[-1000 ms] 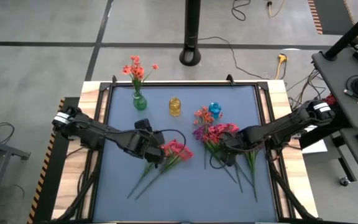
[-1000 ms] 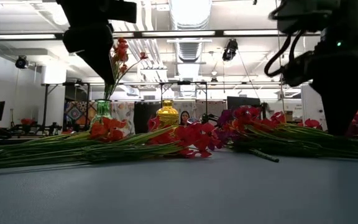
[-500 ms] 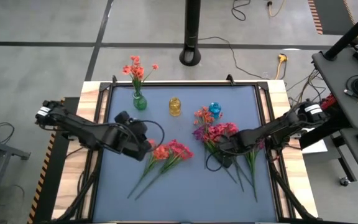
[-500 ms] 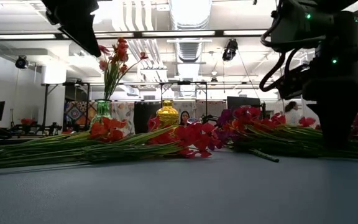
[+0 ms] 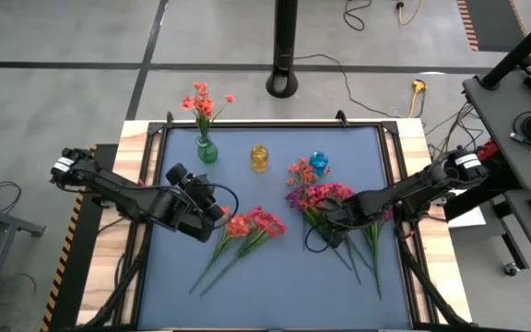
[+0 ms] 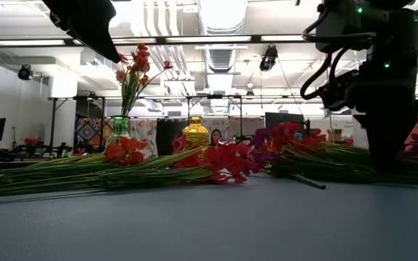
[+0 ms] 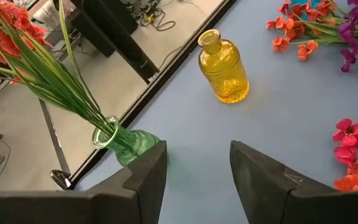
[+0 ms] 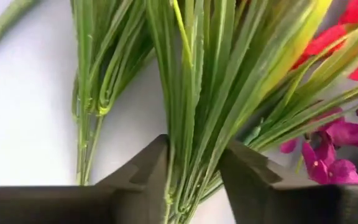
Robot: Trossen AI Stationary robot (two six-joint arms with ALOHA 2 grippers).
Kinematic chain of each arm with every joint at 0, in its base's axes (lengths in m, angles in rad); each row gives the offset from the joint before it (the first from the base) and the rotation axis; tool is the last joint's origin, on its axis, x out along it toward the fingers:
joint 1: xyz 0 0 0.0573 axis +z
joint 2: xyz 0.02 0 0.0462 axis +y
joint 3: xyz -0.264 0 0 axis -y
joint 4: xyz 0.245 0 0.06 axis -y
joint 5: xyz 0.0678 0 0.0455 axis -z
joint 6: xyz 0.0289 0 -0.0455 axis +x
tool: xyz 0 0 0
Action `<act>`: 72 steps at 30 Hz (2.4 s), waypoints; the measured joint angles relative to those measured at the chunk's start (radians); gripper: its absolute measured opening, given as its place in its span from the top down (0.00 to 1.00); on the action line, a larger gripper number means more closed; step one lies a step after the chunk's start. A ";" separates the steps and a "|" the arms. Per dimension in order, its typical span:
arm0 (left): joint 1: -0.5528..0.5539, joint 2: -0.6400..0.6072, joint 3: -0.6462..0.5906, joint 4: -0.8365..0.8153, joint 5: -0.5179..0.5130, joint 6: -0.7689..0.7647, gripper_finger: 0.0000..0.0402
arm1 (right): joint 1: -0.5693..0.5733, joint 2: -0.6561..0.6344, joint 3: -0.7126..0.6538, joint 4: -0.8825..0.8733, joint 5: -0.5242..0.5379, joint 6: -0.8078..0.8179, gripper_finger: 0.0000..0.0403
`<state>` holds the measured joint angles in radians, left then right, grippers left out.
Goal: Sort flowers into vase by color
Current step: Put the top left pink flowers into the blue vase
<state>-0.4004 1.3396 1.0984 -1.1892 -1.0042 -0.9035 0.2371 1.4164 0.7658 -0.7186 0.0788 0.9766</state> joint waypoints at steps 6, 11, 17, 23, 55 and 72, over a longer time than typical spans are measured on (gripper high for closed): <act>0.000 0.000 -0.001 0.000 0.000 0.000 0.60 | 0.000 -0.031 0.000 -0.001 0.000 0.014 0.85; 0.000 0.000 -0.001 0.000 0.000 0.000 0.60 | 0.000 -0.092 0.000 -0.007 -0.001 0.024 0.93; 0.000 0.001 -0.001 0.000 0.000 0.000 0.60 | 0.000 -0.199 0.000 -0.009 -0.008 0.061 0.93; 0.000 0.001 -0.001 0.001 0.000 0.000 0.60 | 0.000 -0.313 0.000 -0.010 -0.053 0.078 0.92; 0.000 0.002 -0.002 0.010 0.001 0.000 0.60 | 0.042 -0.178 0.027 -0.047 0.072 -0.054 0.44; 0.000 0.002 -0.005 0.011 0.001 0.000 0.60 | 0.042 0.020 0.072 0.017 0.106 -0.106 0.45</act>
<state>-0.4004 1.3415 1.0935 -1.1778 -1.0031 -0.9039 0.2792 1.4363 0.8381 -0.7013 0.1844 0.8711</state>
